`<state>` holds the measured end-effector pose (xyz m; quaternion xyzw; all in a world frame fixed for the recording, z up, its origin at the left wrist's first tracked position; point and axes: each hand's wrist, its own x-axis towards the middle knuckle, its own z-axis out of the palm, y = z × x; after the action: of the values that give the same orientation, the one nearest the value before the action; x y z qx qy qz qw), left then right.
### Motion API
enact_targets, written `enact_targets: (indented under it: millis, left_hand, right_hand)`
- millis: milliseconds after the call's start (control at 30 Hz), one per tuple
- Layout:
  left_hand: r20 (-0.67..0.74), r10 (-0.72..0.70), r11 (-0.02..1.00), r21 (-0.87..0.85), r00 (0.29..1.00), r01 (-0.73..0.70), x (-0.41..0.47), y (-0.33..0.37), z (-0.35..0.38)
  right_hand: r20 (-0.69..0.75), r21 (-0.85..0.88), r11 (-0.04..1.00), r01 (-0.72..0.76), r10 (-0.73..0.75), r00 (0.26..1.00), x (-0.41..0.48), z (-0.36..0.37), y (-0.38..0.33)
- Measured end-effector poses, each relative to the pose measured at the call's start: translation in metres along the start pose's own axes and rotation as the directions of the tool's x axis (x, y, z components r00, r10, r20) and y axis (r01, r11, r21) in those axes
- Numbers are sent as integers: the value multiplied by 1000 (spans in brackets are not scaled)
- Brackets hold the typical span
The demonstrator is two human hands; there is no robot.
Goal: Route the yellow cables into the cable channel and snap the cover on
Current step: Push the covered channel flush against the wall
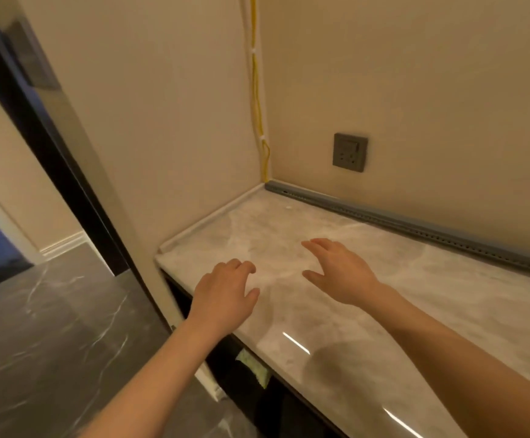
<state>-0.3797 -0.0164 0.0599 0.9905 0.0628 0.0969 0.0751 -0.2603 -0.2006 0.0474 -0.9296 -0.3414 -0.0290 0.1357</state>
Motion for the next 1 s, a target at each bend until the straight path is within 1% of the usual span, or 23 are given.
enact_targets:
  millis: [100,167,300,367,433,533,667,733,867,900,967,1000]
  left_hand:
    - [8,-1,1000,-12,1000,1,24,-25,4]
    - [20,9,1000,14,1000,-10,48,-44,8]
    - [101,2,996,87,995,-11,101,-73,7]
    - [167,-11,993,116,986,-9,134,-83,6]
    - [222,9,988,147,975,-42,170,-90,10]
    - [256,39,988,132,966,-75,211,-96,22]
    - [295,123,976,136,948,-169,260,-110,57]
    - [323,165,968,129,932,-216,284,-117,75]
    - [314,230,954,115,921,-277,340,-129,102]
    - [306,261,948,98,916,-303,360,-131,112]
    - [269,289,941,98,919,-324,378,-129,117]
    - [249,330,929,87,911,-360,393,-129,122]
  right_hand:
    - [11,12,1000,-14,14,1000,42,12,-1]
    - [12,11,1000,-22,21,1000,77,22,5]
    - [-15,1,998,-60,60,998,135,35,24]
    - [5,-2,995,-99,99,995,162,43,36]
    - [1,-27,990,-138,138,990,188,53,52]
    - [-26,-45,976,-215,214,976,212,68,72]
    - [-60,-21,950,-312,310,949,239,97,86]
    - [-81,-24,943,-331,328,941,254,107,90]
    - [-139,-77,929,-362,349,927,284,114,95]
    - [-156,-99,916,-389,371,915,295,117,101]
    - [-176,-124,911,-393,370,912,304,113,103]
    - [-173,-127,898,-422,399,901,313,112,106]
